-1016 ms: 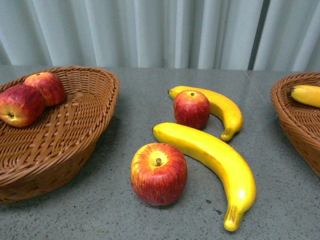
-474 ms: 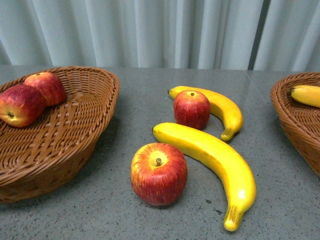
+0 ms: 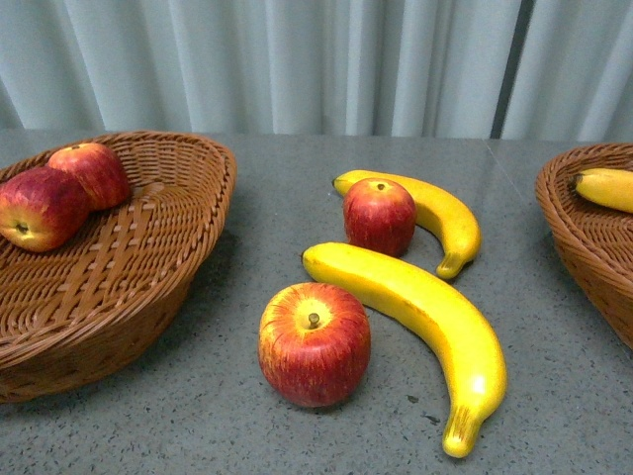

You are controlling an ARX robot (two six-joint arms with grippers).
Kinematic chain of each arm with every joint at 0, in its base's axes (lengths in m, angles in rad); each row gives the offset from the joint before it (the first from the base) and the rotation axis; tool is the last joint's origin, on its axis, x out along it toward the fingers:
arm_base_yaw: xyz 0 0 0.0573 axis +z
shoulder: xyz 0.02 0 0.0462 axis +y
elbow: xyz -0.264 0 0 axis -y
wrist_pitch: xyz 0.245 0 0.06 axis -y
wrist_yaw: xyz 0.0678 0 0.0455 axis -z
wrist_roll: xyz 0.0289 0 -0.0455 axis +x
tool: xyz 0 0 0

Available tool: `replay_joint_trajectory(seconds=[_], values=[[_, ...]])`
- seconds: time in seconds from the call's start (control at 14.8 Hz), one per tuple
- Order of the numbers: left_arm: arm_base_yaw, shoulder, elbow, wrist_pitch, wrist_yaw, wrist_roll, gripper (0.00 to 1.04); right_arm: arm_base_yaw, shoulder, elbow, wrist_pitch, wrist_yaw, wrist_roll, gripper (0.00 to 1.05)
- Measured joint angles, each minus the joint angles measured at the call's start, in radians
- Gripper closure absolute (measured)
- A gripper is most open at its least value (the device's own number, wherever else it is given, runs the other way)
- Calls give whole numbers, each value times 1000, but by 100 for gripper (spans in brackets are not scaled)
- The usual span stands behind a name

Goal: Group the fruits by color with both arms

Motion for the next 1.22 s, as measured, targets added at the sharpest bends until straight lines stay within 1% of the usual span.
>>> replay_joint_trajectory(seconds=[0.54, 0.61, 0.68, 0.75, 0.81, 0.95, 1.02, 1.08, 1.22], values=[[0, 0, 0, 0, 0, 0, 7, 0, 0, 0, 0, 0, 0, 7], [-93, 83, 59, -163, -190, -24, 7, 0, 0, 0, 0, 3, 0, 7], [-135, 334, 167, 45, -282, -7, 7, 0, 0, 0, -1, 4, 0, 7], [-157, 785, 354, 354, -62, 54, 7, 0, 0, 0, 0, 4, 0, 7], [-270, 1196, 570, 393, 108, 137, 7, 0, 0, 0, 0, 4, 0, 7], [-383, 1347, 652, 357, 189, 169, 7, 0, 0, 0, 0, 4, 0, 7], [-435, 1413, 690, 338, 195, 182, 7, 0, 0, 0, 0, 4, 0, 7], [-458, 1447, 706, 331, 208, 183, 7, 0, 0, 0, 0, 4, 0, 7], [-509, 1535, 734, 305, 202, 187, 7, 0, 0, 0, 0, 4, 0, 7]])
